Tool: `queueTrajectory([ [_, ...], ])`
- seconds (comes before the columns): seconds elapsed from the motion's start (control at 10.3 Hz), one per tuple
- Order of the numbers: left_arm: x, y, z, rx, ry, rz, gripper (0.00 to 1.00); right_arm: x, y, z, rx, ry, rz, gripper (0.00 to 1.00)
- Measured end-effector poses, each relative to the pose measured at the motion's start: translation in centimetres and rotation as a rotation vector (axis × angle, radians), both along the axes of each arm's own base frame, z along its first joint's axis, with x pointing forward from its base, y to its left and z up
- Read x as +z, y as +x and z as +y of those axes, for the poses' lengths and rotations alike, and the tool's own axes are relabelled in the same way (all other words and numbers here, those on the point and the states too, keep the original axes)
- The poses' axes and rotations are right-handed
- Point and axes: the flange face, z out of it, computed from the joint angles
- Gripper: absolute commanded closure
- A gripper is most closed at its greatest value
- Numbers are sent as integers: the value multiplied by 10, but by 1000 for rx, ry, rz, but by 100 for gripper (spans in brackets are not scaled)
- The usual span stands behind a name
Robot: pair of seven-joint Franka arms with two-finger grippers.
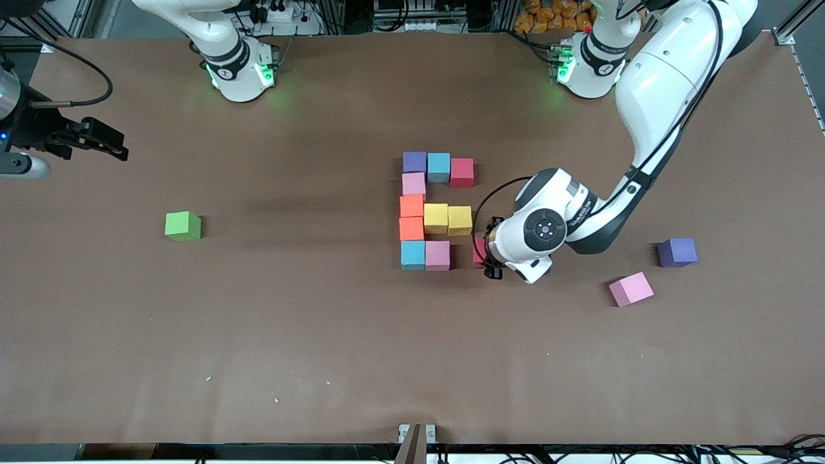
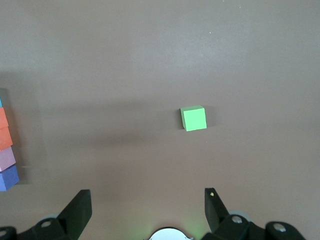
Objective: Arrange 11 blocks into digit 3
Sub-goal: 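Carry the red cube with the left gripper to the pink cube, then lower the red cube beside the pink cube with the left gripper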
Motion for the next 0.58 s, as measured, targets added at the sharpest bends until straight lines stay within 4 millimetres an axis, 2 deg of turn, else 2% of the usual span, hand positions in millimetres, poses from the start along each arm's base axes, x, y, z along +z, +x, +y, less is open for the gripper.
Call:
queueTrajectory([
  [0.58,-14,-10,-33,38,-35,-12,93,0,0,0,0,0,0,0],
])
